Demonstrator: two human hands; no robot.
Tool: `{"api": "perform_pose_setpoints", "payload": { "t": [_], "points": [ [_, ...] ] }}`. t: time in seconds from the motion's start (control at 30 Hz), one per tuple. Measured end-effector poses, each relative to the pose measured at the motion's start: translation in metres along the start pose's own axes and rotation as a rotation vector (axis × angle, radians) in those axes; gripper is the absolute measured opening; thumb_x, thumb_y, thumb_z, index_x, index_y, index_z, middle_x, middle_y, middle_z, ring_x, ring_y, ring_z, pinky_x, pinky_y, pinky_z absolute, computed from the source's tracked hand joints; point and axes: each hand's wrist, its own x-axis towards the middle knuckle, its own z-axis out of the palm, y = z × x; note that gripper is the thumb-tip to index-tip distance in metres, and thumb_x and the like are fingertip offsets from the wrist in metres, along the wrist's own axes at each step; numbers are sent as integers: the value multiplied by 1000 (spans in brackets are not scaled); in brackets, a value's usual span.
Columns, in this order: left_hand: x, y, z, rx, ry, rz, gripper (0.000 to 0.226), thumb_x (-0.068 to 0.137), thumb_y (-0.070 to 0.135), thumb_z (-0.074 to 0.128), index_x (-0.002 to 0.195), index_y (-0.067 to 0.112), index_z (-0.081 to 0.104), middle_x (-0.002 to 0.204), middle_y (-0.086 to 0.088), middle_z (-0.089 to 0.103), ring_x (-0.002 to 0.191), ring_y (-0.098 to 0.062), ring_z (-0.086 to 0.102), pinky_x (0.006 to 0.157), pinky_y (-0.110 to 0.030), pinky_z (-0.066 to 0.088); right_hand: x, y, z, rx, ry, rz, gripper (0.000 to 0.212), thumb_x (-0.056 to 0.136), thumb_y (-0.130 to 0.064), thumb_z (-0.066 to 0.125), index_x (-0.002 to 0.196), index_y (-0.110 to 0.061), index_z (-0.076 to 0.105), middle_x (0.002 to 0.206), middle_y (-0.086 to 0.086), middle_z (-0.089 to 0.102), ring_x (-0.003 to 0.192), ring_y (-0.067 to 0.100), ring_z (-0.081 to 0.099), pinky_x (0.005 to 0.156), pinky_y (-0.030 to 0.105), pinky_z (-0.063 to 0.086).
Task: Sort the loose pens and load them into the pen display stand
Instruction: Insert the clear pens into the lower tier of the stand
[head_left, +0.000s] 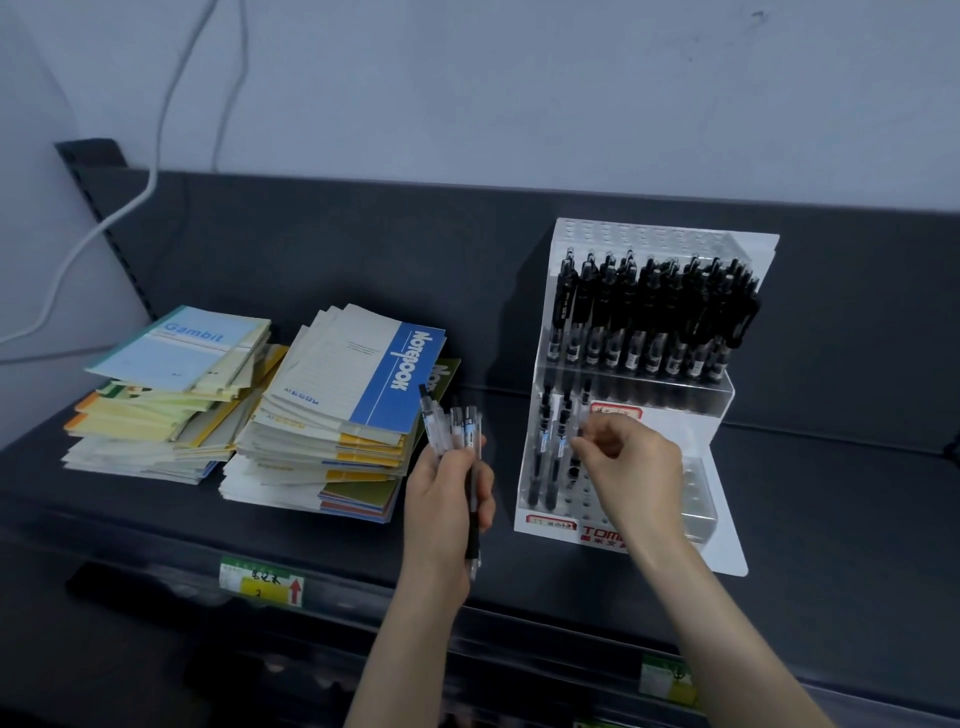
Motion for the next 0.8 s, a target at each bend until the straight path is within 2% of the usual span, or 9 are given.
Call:
{"api": "perform_pose_setpoints", "payload": {
  "t": [0.17, 0.3, 0.4, 0.5, 0.6, 0.67, 0.73, 0.8],
  "points": [
    [1, -1, -1, 9, -22, -9, 11, 98, 13, 46, 89, 12, 50, 60, -1, 52, 44, -10, 41, 42, -20, 33, -1, 1, 1, -72, 7, -42, 9, 79, -19, 75, 88, -17, 73, 69, -12, 61, 69, 11, 62, 66, 22, 45],
    [0, 1, -1, -30, -50, -9, 12, 97, 13, 50, 85, 13, 51, 61, -2, 54, 46, -11, 42, 43, -20, 35, -4, 1, 2, -104, 16, -49, 6, 80, -19, 74, 85, -16, 72, 71, -7, 67, 68, 14, 64, 65, 24, 48],
    [-1, 2, -1, -35, -66, 1, 13, 97, 14, 52, 84, 13, 52, 62, -2, 55, 46, -11, 43, 44, -20, 36, -7, 3, 3, -127, 14, -45, 6, 79, -19, 74, 82, -15, 71, 73, -3, 70, 68, 14, 64, 63, 23, 45],
    [-1, 0, -2, -24, -85, 14, 15, 96, 15, 54, 81, 14, 54, 63, -3, 56, 47, -12, 43, 46, -20, 37, -3, 1, -2, -121, -51, -8, 6, 79, -18, 75, 84, -17, 72, 77, -4, 72, 71, 12, 64, 67, 23, 45],
    [-3, -1, -3, 13, -125, 47, 15, 94, 17, 56, 80, 12, 55, 65, -4, 58, 47, -12, 44, 47, -19, 39, -7, -5, -13, -23, -3, 23, 21, 79, -16, 75, 100, -17, 73, 78, -9, 68, 72, 6, 62, 73, 22, 46],
    [-3, 0, -1, 46, -154, 78, 14, 93, 19, 58, 82, 10, 56, 66, -5, 59, 47, -13, 44, 47, -18, 40, -14, -12, -22, 90, 82, 31, 13, 81, -15, 73, 94, -19, 73, 74, -15, 65, 69, 1, 60, 73, 21, 49],
    [-3, -1, 1, 73, -171, 100, 14, 93, 19, 58, 83, 9, 57, 68, -6, 61, 47, -13, 45, 48, -18, 41, -20, -23, -29, 224, 2, 69, 6, 83, -18, 71, 83, -24, 72, 73, -14, 68, 71, 3, 63, 72, 17, 51],
    [-5, -2, 5, 109, -195, 110, 14, 93, 18, 59, 82, 10, 58, 69, -8, 63, 47, -13, 47, 48, -17, 41, -25, -33, -32, 357, -165, 105, 9, 81, -22, 72, 77, -30, 71, 72, -6, 71, 72, 7, 66, 69, 21, 53]
  ]
}}
